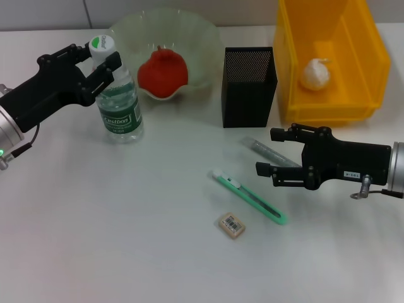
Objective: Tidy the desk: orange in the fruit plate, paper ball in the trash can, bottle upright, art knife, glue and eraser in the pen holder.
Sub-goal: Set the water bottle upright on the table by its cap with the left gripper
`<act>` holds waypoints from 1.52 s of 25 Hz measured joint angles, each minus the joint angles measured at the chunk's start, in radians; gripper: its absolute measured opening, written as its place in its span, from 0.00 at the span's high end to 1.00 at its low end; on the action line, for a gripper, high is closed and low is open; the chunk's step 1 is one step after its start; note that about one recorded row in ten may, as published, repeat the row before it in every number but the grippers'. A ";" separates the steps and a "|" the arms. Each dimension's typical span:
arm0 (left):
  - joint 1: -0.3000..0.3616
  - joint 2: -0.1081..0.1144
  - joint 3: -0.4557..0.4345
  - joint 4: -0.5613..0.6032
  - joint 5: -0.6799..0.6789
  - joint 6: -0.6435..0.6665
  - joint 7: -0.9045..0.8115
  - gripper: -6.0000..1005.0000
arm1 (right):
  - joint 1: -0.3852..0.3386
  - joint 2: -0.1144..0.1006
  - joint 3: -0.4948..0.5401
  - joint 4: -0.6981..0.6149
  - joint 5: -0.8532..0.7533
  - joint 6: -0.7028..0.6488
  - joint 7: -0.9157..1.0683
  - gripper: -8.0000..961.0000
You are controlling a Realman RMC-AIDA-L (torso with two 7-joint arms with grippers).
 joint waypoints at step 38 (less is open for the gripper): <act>0.001 -0.001 0.009 -0.029 -0.023 0.010 0.051 0.52 | -0.002 0.000 0.000 0.000 0.000 -0.001 0.000 0.14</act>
